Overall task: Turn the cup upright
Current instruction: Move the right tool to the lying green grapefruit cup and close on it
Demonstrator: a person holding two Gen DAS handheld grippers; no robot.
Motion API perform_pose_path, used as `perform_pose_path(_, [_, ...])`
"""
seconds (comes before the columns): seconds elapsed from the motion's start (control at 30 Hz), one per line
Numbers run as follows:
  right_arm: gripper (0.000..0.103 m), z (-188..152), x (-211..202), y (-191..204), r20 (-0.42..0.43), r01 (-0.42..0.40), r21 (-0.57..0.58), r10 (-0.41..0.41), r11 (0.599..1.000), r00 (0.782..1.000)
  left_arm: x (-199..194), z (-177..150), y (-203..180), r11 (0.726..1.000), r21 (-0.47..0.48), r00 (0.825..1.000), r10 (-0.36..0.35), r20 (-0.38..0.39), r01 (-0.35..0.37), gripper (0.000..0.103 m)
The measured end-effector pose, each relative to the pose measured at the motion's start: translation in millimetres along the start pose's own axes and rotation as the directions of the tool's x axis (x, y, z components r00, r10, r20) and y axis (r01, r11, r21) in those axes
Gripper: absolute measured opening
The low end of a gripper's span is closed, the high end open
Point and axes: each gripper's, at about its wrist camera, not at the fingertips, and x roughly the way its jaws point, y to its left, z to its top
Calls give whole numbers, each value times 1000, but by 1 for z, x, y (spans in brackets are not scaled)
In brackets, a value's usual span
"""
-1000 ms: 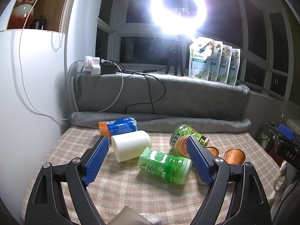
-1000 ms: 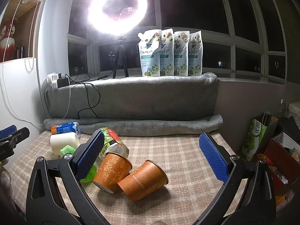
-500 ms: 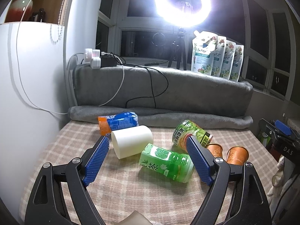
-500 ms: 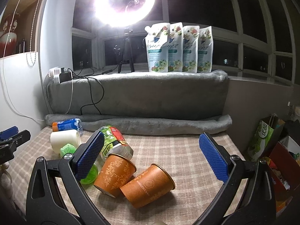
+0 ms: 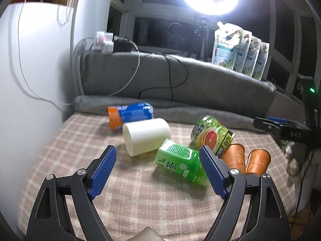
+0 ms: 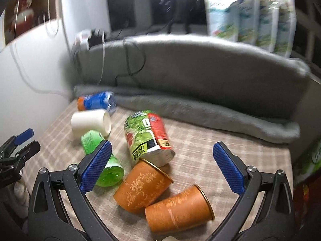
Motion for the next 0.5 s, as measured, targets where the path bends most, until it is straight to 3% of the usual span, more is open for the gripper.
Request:
perform_pose_path(0.13, [103, 13, 40, 1, -140, -65, -20, 62, 998, 988, 3, -6, 7, 1000, -17, 1000, 1, -29, -1, 84])
perform_pose_path(0.3, [103, 23, 86, 12, -289, -166, -44, 146, 985, 946, 5, -10, 15, 1000, -28, 999, 12, -51, -14, 84])
perform_pose_path(0.5, [103, 28, 130, 33, -418, -197, -120, 131, 973, 899, 7, -11, 26, 998, -55, 998, 31, -62, -35, 84])
